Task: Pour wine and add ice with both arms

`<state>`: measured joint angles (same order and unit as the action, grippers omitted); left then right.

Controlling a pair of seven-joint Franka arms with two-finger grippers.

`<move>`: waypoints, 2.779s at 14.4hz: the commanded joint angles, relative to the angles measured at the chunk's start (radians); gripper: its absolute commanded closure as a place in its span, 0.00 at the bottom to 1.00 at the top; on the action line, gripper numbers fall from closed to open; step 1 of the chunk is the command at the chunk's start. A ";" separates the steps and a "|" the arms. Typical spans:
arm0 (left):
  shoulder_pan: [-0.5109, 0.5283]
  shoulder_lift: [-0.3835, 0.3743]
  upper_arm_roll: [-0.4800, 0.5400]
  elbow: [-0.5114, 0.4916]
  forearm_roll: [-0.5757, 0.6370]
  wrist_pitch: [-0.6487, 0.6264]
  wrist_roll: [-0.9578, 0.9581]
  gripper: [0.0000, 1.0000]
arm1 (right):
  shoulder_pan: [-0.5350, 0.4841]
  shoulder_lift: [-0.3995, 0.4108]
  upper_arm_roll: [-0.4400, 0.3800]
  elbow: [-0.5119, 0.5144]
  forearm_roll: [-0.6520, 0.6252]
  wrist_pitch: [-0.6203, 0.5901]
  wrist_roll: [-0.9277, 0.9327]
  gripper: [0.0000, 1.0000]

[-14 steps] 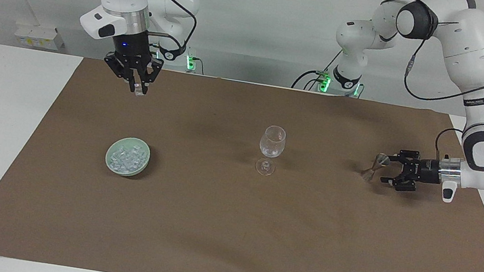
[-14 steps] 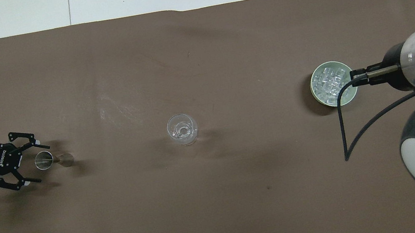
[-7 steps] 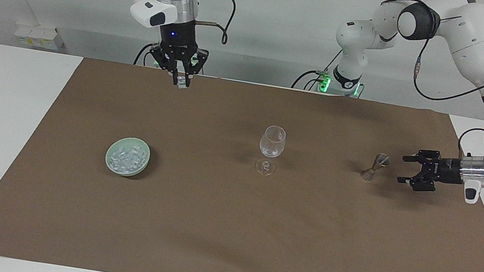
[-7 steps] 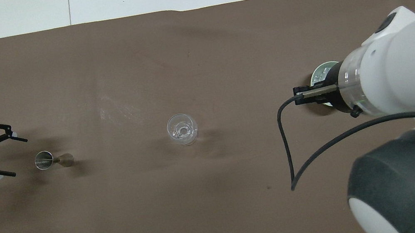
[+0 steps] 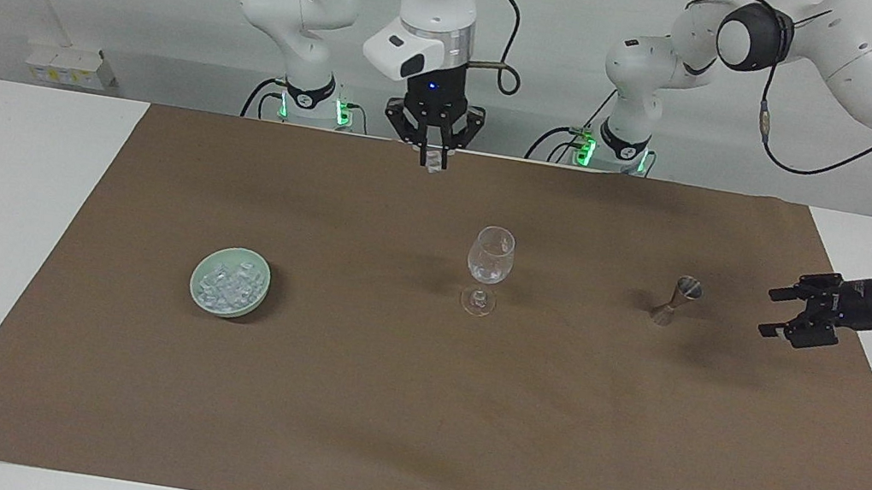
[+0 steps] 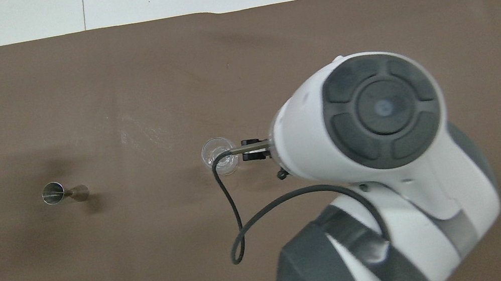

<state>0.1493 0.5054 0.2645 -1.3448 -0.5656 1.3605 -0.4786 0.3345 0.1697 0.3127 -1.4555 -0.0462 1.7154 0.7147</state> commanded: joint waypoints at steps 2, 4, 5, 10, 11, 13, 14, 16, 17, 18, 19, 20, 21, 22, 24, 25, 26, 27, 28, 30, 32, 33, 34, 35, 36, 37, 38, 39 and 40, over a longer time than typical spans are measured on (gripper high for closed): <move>0.003 -0.037 0.010 0.035 0.041 0.044 0.141 0.00 | 0.075 0.129 0.003 0.122 -0.049 0.013 0.091 1.00; -0.014 -0.051 0.024 0.038 0.071 0.069 0.227 0.00 | 0.083 0.154 0.003 0.124 -0.052 0.033 0.095 1.00; -0.014 -0.060 0.024 0.042 0.078 0.078 0.250 0.00 | 0.104 0.174 0.003 0.124 -0.063 0.064 0.100 1.00; -0.033 -0.117 0.015 0.075 0.108 0.106 0.282 0.00 | 0.118 0.238 0.005 0.121 -0.116 0.116 0.106 1.00; -0.033 -0.129 0.013 0.078 0.113 0.109 0.326 0.00 | 0.120 0.247 0.003 0.122 -0.119 0.125 0.108 1.00; -0.034 -0.165 0.007 0.079 0.157 0.108 0.446 0.00 | 0.121 0.257 0.003 0.121 -0.119 0.141 0.108 1.00; -0.037 -0.180 -0.004 0.079 0.179 0.108 0.495 0.00 | 0.121 0.258 0.003 0.119 -0.119 0.142 0.108 1.00; -0.036 -0.218 -0.052 0.081 0.269 0.108 0.538 0.00 | 0.123 0.261 0.005 0.113 -0.121 0.145 0.108 1.00; -0.036 -0.237 -0.091 0.079 0.318 0.109 0.538 0.00 | 0.123 0.264 0.005 0.113 -0.121 0.147 0.108 1.00; -0.036 -0.258 -0.121 0.079 0.354 0.105 0.538 0.00 | 0.124 0.275 0.003 0.112 -0.124 0.150 0.108 1.00; -0.036 -0.281 -0.140 0.078 0.371 0.098 0.538 0.00 | 0.124 0.278 0.003 0.112 -0.130 0.155 0.108 1.00; -0.036 -0.303 -0.164 0.078 0.392 0.095 0.541 0.00 | 0.123 0.281 0.003 0.112 -0.133 0.158 0.108 1.00; -0.036 -0.320 -0.198 0.078 0.430 0.092 0.543 0.00 | 0.123 0.298 0.003 0.113 -0.136 0.183 0.109 1.00; -0.036 -0.335 -0.227 0.076 0.461 0.080 0.543 0.00 | 0.124 0.307 0.003 0.113 -0.138 0.196 0.108 1.00; -0.036 -0.360 -0.257 0.076 0.475 0.054 0.541 0.00 | 0.124 0.307 0.003 0.113 -0.141 0.196 0.108 1.00; -0.036 -0.367 -0.270 0.076 0.478 0.039 0.541 0.00 | 0.124 0.307 0.003 0.113 -0.144 0.196 0.108 1.00; -0.034 -0.381 -0.289 0.076 0.499 0.029 0.543 0.00 | 0.124 0.307 0.003 0.113 -0.144 0.194 0.108 1.00; -0.031 -0.395 -0.333 0.075 0.544 0.029 0.541 0.00 | 0.124 0.307 0.003 0.113 -0.144 0.194 0.108 1.00; -0.024 -0.403 -0.385 0.073 0.594 0.028 0.540 0.00 | 0.124 0.307 0.003 0.113 -0.142 0.193 0.108 1.00; -0.022 -0.415 -0.447 0.055 0.638 0.002 0.528 0.00 | 0.124 0.307 0.003 0.113 -0.142 0.188 0.108 0.98; -0.024 -0.432 -0.464 0.004 0.642 -0.020 0.515 0.00 | 0.124 0.307 0.003 0.113 -0.142 0.185 0.108 0.98; -0.024 -0.458 -0.470 -0.026 0.638 -0.008 0.514 0.00 | 0.126 0.306 0.003 0.113 -0.144 0.179 0.108 0.94; -0.024 -0.487 -0.470 -0.065 0.635 0.014 0.512 0.00 | 0.126 0.304 0.003 0.113 -0.144 0.175 0.108 0.88; -0.027 -0.513 -0.470 -0.109 0.633 0.044 0.511 0.00 | 0.126 0.304 0.003 0.113 -0.144 0.174 0.108 0.87; -0.033 -0.534 -0.468 -0.152 0.633 0.077 0.509 0.00 | 0.126 0.303 0.003 0.113 -0.144 0.174 0.108 0.87; -0.033 -0.559 -0.470 -0.192 0.633 0.101 0.509 0.00 | 0.126 0.303 0.003 0.113 -0.142 0.171 0.108 0.87; -0.031 -0.571 -0.470 -0.217 0.632 0.123 0.509 0.00 | 0.127 0.303 0.003 0.113 -0.144 0.161 0.109 0.87; -0.033 -0.571 -0.468 -0.217 0.632 0.130 0.509 0.00 | 0.127 0.303 0.003 0.113 -0.144 0.159 0.109 0.85; -0.031 -0.571 -0.470 -0.217 0.626 0.137 0.509 0.00 | 0.126 0.303 0.003 0.113 -0.144 0.159 0.109 0.83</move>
<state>0.1198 -0.0142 -0.2093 -1.4881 0.0562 1.4459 0.0355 0.4552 0.4672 0.3132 -1.3601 -0.1642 1.8929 0.7969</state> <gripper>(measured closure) 0.000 0.718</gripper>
